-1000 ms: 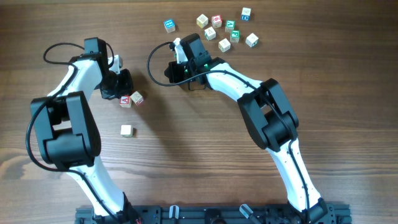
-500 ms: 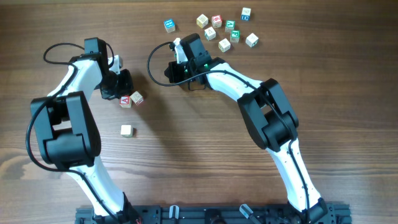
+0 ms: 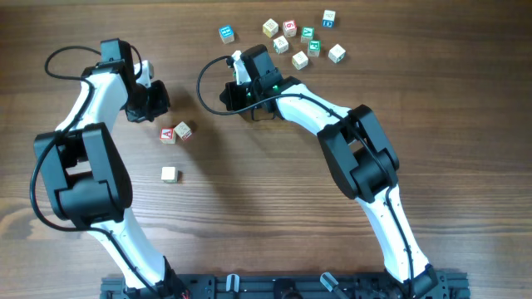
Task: Form a circle
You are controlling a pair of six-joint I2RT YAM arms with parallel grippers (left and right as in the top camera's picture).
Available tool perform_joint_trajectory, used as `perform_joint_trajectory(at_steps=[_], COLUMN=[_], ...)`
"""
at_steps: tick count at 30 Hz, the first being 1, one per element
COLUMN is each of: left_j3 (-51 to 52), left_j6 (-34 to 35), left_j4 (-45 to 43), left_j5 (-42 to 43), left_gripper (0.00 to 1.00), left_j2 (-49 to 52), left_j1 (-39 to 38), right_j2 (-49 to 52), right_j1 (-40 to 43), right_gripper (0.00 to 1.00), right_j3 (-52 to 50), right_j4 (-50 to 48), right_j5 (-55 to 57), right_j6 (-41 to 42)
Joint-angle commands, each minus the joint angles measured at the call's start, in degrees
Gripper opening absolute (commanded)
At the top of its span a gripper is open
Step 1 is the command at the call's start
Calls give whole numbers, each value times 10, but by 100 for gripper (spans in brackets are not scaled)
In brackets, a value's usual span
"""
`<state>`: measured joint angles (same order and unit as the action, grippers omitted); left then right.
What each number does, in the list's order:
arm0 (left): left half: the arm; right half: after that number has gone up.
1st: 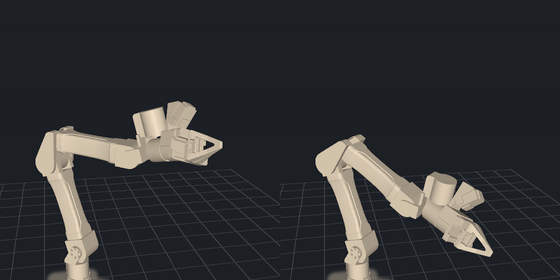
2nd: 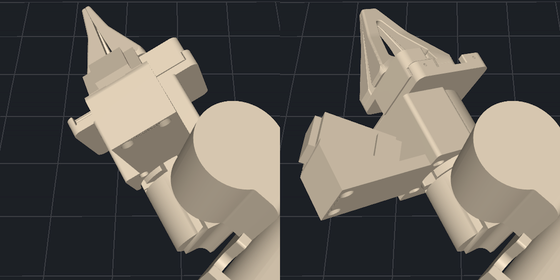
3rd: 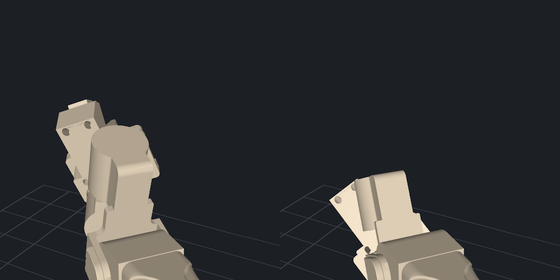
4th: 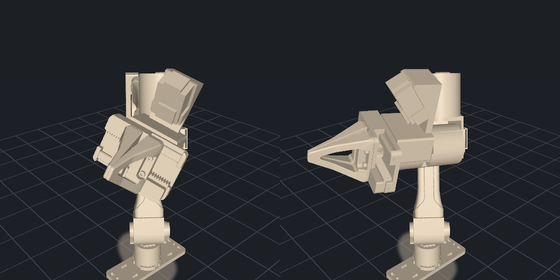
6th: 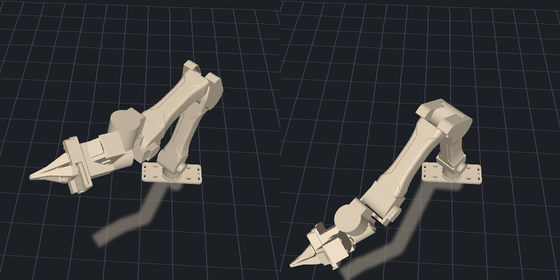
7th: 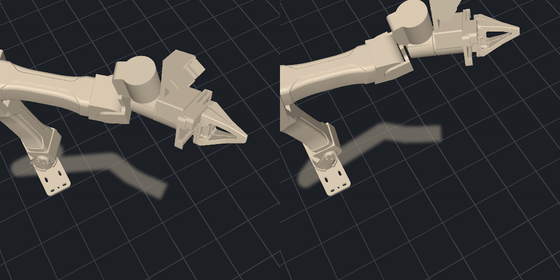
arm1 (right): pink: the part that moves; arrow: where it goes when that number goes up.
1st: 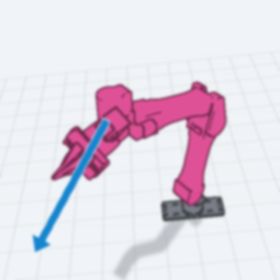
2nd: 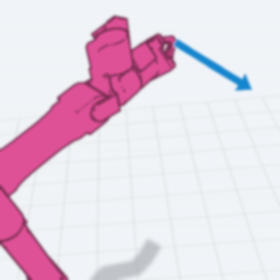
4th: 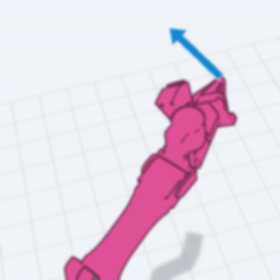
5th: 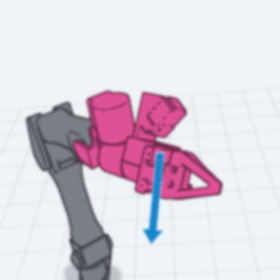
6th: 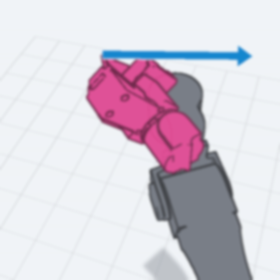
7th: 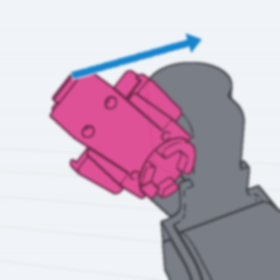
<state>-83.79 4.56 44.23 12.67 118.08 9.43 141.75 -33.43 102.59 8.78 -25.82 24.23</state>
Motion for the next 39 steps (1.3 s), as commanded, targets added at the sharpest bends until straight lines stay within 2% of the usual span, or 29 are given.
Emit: perform_joint_trajectory(at_steps=[1,8,39], left_j3=[-8,-7,-6], left_j6=[9,35,36], left_j4=[11,28,61], left_j5=[-5,-3,3], left_gripper=[4,4,4], left_j2=[2,2,2], left_j1=[1,0,-7], right_j2=[15,15,15], right_j1=[4,4,4], right_gripper=[4,4,5], right_j3=[-10,-10,-10], right_j4=[18,18,18], right_j5=[53,53,53], right_j6=[2,2,2])
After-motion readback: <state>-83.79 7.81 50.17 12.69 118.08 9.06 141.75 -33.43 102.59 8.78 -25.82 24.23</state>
